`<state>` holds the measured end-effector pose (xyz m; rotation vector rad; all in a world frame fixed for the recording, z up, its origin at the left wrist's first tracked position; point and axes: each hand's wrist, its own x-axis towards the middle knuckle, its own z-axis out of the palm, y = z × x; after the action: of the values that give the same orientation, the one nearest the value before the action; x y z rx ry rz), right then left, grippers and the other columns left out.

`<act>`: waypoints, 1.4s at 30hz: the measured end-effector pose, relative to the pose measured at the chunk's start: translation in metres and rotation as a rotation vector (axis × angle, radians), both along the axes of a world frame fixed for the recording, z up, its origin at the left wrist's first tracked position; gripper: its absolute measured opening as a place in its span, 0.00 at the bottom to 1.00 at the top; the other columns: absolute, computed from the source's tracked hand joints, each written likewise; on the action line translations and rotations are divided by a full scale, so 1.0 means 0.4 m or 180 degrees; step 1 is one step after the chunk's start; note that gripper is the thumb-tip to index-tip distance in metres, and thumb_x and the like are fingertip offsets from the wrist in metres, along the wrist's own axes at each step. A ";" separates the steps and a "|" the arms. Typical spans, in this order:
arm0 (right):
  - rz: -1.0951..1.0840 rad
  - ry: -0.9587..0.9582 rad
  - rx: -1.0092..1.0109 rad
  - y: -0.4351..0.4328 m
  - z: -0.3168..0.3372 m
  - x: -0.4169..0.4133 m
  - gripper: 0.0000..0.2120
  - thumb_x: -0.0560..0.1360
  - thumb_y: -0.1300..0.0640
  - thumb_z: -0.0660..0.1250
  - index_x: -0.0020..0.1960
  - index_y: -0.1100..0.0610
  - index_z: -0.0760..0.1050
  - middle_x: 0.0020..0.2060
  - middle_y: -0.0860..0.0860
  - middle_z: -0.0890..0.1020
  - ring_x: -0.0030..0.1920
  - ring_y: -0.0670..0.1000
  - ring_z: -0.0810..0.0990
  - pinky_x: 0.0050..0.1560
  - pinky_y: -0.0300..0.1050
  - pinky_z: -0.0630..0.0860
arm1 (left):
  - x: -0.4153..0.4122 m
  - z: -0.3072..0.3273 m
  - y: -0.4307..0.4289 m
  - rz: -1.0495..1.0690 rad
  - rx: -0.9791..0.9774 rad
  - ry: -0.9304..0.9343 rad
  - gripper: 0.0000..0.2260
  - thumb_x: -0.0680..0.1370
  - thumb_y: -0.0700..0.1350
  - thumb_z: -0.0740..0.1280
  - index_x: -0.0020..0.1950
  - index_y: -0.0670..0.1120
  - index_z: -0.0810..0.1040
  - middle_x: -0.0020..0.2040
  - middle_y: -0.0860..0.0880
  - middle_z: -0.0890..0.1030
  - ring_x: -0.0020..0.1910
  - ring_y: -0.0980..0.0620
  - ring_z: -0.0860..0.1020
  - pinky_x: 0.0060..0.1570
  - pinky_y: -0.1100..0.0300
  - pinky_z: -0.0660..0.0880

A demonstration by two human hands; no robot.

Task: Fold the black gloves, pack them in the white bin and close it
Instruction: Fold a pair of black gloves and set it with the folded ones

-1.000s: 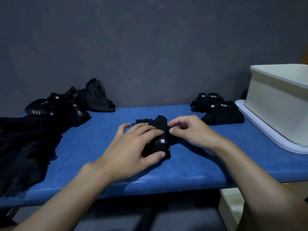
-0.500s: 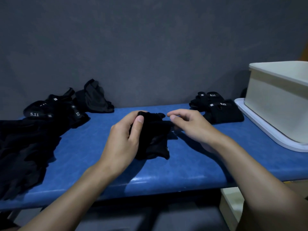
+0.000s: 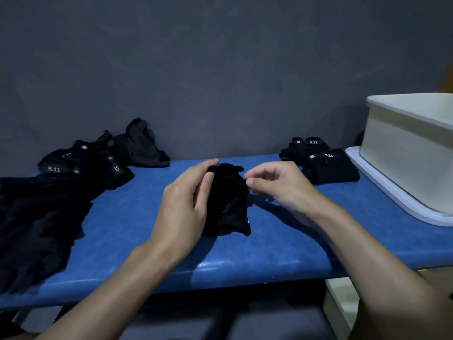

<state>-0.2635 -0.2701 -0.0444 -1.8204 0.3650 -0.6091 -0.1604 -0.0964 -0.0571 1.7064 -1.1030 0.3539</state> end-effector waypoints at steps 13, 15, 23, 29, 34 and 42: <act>-0.0208 0.0092 -0.0551 -0.001 -0.025 0.021 0.09 0.73 0.68 0.72 0.49 0.57 0.83 0.46 0.55 0.85 0.48 0.51 0.84 0.55 0.45 0.80 | 0.020 -0.020 -0.008 -0.0219 0.0500 -0.0795 0.15 0.83 0.44 0.59 0.66 0.44 0.78 0.59 0.51 0.80 0.57 0.56 0.78 0.59 0.67 0.71; -0.0376 0.0315 -0.1021 -0.009 -0.038 0.026 0.08 0.72 0.67 0.72 0.47 0.56 0.83 0.45 0.51 0.84 0.47 0.49 0.83 0.55 0.44 0.79 | 0.022 -0.027 -0.009 -0.0309 0.0643 -0.0816 0.15 0.83 0.46 0.59 0.66 0.45 0.78 0.59 0.51 0.80 0.56 0.55 0.79 0.58 0.66 0.72; -0.0430 0.0668 -0.1439 -0.024 -0.055 0.021 0.08 0.74 0.63 0.70 0.43 0.50 0.80 0.38 0.48 0.83 0.42 0.47 0.82 0.48 0.43 0.79 | 0.030 -0.048 -0.009 -0.0346 0.1464 -0.0894 0.22 0.81 0.58 0.58 0.72 0.51 0.73 0.65 0.55 0.77 0.63 0.54 0.75 0.62 0.52 0.74; -0.0551 0.0561 -0.1380 -0.026 -0.065 0.027 0.10 0.76 0.62 0.68 0.42 0.47 0.78 0.37 0.47 0.81 0.41 0.50 0.81 0.48 0.49 0.79 | 0.018 -0.044 -0.004 -0.0300 0.1913 -0.0870 0.26 0.79 0.63 0.48 0.74 0.58 0.69 0.72 0.55 0.71 0.71 0.54 0.67 0.68 0.52 0.68; -0.0341 0.0229 -0.1087 -0.010 -0.051 0.041 0.11 0.78 0.60 0.66 0.53 0.44 0.78 0.50 0.41 0.83 0.53 0.41 0.81 0.58 0.39 0.75 | 0.020 -0.047 -0.006 -0.0375 0.1910 -0.0727 0.20 0.82 0.56 0.60 0.75 0.58 0.68 0.74 0.53 0.67 0.74 0.53 0.63 0.71 0.52 0.64; -0.0127 0.0369 -0.0948 0.003 -0.061 0.063 0.13 0.77 0.50 0.68 0.61 0.48 0.78 0.55 0.43 0.82 0.59 0.42 0.79 0.66 0.47 0.73 | 0.048 -0.024 0.005 -0.0108 0.1711 0.0100 0.32 0.69 0.71 0.63 0.66 0.55 0.68 0.61 0.60 0.69 0.63 0.58 0.69 0.65 0.57 0.67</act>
<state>-0.2385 -0.2688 -0.0689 -2.1443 0.4057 -0.6117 -0.1412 -0.0944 -0.0668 2.1464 -1.2777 0.0012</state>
